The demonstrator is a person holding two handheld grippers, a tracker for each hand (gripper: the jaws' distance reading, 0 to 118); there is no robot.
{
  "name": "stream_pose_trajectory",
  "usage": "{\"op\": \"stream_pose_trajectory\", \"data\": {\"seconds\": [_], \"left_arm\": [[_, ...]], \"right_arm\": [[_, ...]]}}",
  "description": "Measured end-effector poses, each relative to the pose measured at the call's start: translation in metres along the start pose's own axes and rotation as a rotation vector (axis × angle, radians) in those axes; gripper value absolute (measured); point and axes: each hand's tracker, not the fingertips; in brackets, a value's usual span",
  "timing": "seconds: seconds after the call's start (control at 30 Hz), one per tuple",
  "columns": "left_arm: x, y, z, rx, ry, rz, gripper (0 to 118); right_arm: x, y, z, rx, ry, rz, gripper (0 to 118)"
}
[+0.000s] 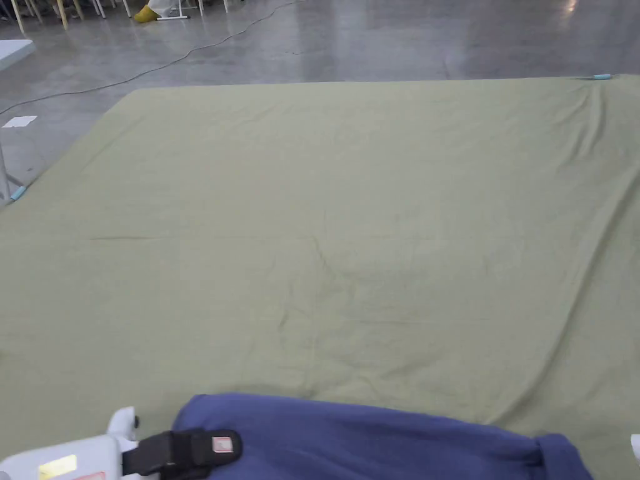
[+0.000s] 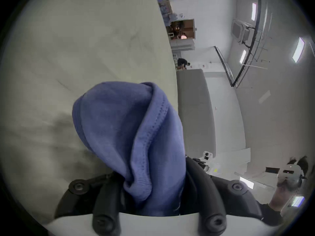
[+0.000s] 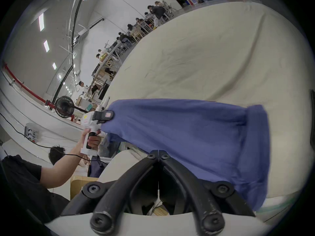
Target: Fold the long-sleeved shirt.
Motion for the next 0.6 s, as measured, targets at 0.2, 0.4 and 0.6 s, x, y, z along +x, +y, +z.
{"op": "stream_pose_trajectory", "data": {"seconds": [0.2, 0.4, 0.6], "left_arm": [[0.022, 0.036, 0.051, 0.082, 0.372, -0.062, 22], [0.096, -0.001, 0.009, 0.065, 0.611, -0.241, 22], [0.159, -0.057, -0.078, -0.02, 0.591, -0.311, 22]], "right_arm": [[-0.009, 0.005, 0.003, 0.012, 0.0, 0.021, 0], [-0.01, 0.003, 0.005, 0.012, -0.048, 0.015, 0], [-0.018, 0.0, 0.015, 0.009, -0.117, -0.004, 0]]}}
